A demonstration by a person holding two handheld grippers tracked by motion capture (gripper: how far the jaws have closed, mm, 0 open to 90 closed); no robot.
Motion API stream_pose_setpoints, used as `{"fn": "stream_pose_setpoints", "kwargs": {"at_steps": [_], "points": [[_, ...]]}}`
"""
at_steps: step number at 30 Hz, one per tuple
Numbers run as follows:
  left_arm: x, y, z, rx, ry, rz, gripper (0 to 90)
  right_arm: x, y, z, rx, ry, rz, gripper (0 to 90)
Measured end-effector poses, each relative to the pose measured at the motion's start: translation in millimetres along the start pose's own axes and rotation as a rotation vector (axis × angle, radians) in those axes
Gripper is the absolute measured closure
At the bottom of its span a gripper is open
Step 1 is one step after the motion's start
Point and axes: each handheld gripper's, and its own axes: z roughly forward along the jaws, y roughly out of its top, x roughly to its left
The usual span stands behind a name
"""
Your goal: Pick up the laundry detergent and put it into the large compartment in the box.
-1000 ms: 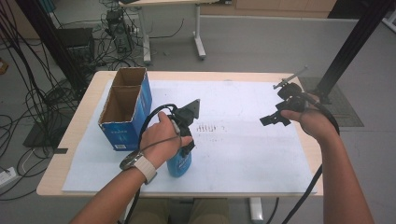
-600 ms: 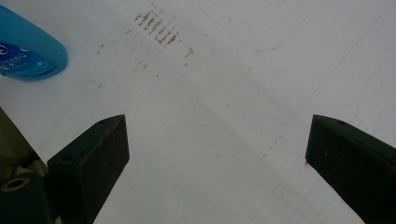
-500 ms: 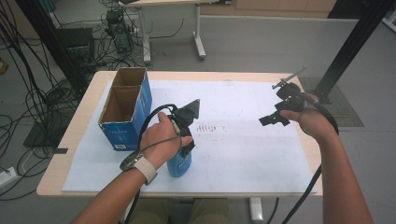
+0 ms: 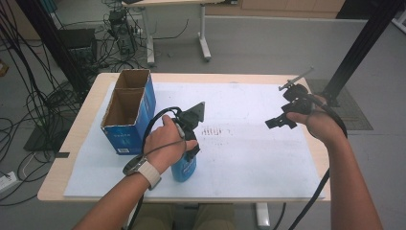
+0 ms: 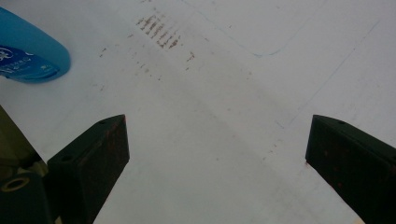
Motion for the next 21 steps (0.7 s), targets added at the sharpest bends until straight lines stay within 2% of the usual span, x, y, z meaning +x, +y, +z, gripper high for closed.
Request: {"fn": "stream_pose_setpoints", "kwargs": {"at_steps": [21], "points": [[-0.4,-1.5,-0.1,-0.003,0.001,-0.003,38.5,0.5,3.6,0.6,0.002,0.001,-0.005,6.1]]}}
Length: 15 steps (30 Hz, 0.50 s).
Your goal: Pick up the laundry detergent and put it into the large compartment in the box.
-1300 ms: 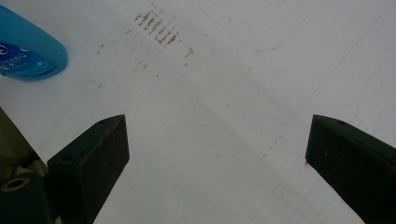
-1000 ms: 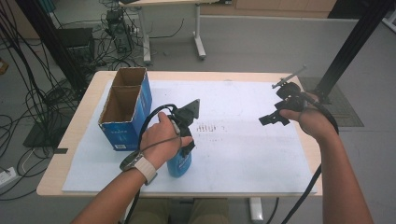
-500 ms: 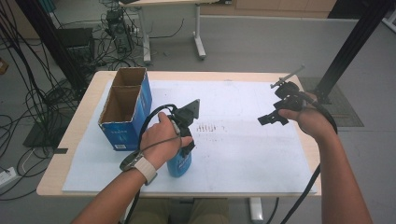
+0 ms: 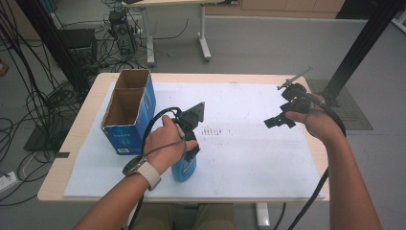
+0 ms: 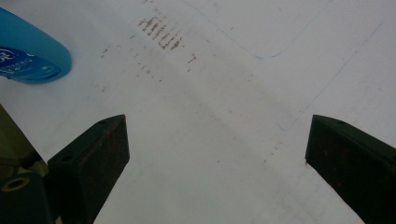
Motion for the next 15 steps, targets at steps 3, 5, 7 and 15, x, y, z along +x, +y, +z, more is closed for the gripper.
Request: {"fn": "stream_pose_setpoints", "kwargs": {"at_steps": [3,5,7,15], "points": [[0.1,-0.3,-0.1,0.000,0.000,0.000,38.5,0.2,0.0,0.0,0.000,0.000,-0.001,6.1],[0.1,-0.4,0.0,-0.001,0.000,0.000,38.5,0.0,-0.2,0.4,0.000,0.001,-0.001,6.1],[0.4,-0.2,-0.2,0.001,0.000,0.002,38.5,0.2,-0.2,0.5,0.001,0.001,0.001,6.1],[-0.4,-0.8,-0.1,-0.001,0.001,0.003,38.5,0.1,-0.5,0.3,-0.001,0.003,0.001,6.1]]}}
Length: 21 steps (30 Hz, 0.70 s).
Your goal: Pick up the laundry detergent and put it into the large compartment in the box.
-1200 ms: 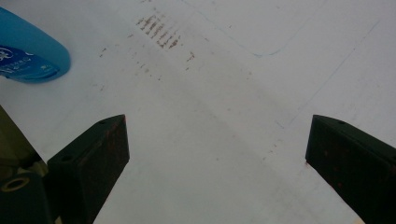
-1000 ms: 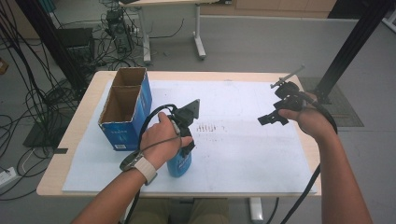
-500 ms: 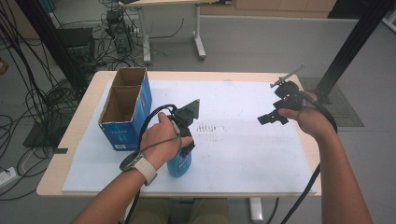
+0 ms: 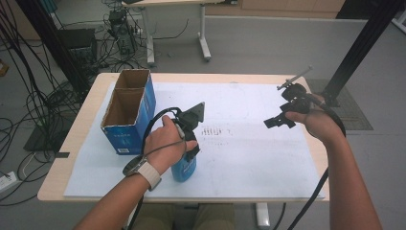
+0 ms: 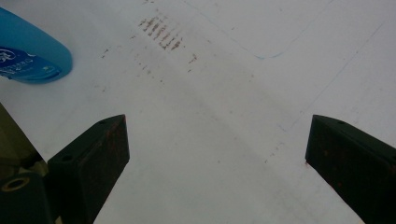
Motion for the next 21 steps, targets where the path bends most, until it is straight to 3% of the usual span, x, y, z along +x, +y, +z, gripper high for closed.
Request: {"fn": "stream_pose_setpoints", "kwargs": {"at_steps": [21], "points": [[-0.2,0.6,0.0,0.003,0.000,-0.005,38.5,-1.6,-2.9,-1.2,0.000,-0.003,0.007,6.1]]}}
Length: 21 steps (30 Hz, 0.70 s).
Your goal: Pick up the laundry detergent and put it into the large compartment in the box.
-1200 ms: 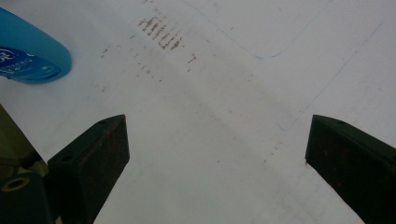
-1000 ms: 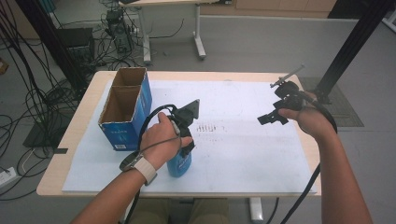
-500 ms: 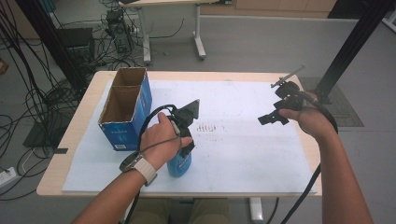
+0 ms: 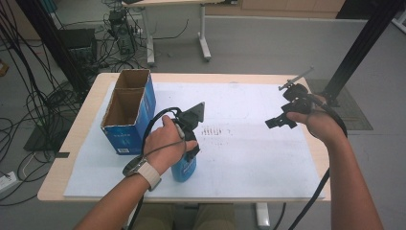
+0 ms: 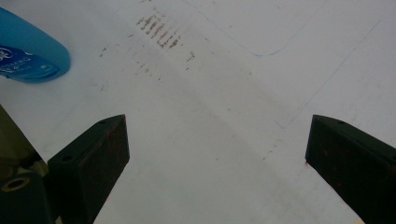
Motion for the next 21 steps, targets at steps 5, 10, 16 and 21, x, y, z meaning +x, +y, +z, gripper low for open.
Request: {"fn": "stream_pose_setpoints", "kwargs": {"at_steps": [5,10,16,21], "points": [[-0.2,0.0,-0.1,0.000,0.001,0.000,38.5,0.1,-0.3,-0.1,0.000,0.000,-0.001,6.1],[-0.5,0.1,0.0,0.000,0.001,-0.001,38.5,0.0,-1.2,0.2,0.001,0.001,0.001,6.1],[-0.3,-0.3,0.1,-0.001,0.001,0.002,38.5,0.1,-2.3,1.4,0.001,0.001,0.000,6.1],[-0.3,-1.0,0.0,-0.004,0.000,0.002,38.5,0.7,-1.8,1.1,-0.001,0.001,-0.001,6.1]]}}
